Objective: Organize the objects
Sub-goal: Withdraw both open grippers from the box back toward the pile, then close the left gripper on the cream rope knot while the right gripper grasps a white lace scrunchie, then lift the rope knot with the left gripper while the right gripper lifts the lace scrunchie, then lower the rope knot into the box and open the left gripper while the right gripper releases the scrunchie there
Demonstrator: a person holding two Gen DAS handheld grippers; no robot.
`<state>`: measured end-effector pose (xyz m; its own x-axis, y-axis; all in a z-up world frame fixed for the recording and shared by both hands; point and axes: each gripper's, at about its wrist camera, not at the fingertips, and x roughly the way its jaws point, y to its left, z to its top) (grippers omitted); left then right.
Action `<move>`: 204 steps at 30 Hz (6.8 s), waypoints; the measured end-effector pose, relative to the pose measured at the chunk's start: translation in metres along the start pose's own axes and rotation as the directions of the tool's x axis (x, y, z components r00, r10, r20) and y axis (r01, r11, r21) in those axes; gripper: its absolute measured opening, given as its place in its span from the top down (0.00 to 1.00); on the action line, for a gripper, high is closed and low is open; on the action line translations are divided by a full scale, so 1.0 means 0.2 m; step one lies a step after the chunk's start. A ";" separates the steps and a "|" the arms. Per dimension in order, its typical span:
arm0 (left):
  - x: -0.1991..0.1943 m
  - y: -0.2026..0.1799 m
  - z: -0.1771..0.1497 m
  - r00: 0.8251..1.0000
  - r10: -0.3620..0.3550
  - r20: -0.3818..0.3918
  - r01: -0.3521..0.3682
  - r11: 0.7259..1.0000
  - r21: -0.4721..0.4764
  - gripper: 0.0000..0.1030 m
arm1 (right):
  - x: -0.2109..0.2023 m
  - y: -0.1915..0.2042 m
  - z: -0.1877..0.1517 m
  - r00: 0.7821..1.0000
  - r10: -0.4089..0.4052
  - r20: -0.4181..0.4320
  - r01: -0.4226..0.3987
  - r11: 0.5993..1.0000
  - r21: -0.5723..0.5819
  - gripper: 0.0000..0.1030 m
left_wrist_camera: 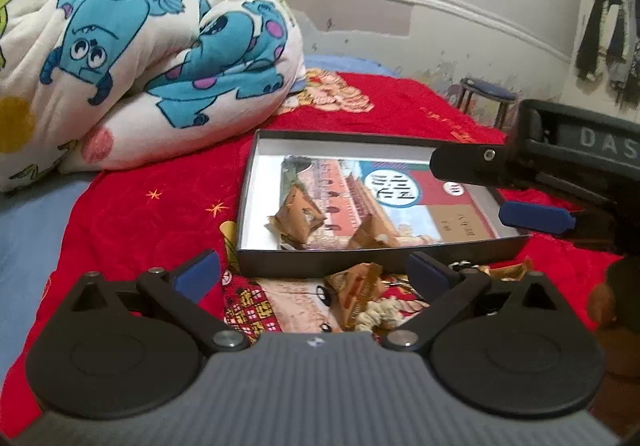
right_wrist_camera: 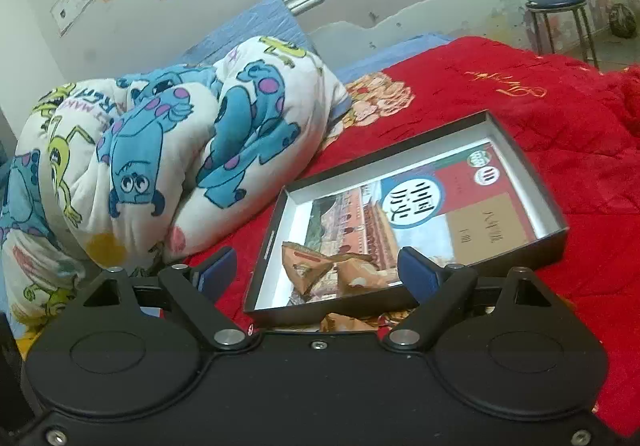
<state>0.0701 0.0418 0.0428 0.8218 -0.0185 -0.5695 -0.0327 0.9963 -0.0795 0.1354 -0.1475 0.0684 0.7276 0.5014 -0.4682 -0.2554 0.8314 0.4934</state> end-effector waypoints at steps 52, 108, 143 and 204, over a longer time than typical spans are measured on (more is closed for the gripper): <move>-0.07 -0.24 -0.08 0.988 -0.156 -0.019 0.157 0.980 0.119 0.00 | -0.55 -0.47 -0.07 0.941 -0.324 0.094 0.308 0.939 0.152 0.16; 0.28 -0.18 -0.22 0.942 -0.068 -0.328 0.033 0.993 -0.112 0.79 | -0.11 -0.46 -0.34 0.927 -0.345 -0.145 0.370 0.905 0.211 0.88; 0.09 -0.19 -0.15 0.970 -0.218 -0.107 0.196 0.963 -0.184 0.79 | -0.27 -0.30 -0.27 0.989 -0.136 -0.051 0.145 0.955 0.259 0.88; 0.28 -0.08 0.24 0.993 -0.034 0.117 0.042 0.997 -0.060 0.79 | -0.02 -0.02 0.26 0.993 0.018 0.117 -0.011 0.998 -0.059 0.88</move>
<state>0.1444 0.0291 0.0508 0.8833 -0.0428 -0.4669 -0.0326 0.9878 -0.1523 0.1664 -0.1657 0.1063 0.7922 0.4849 -0.3706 -0.3005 0.8385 0.4546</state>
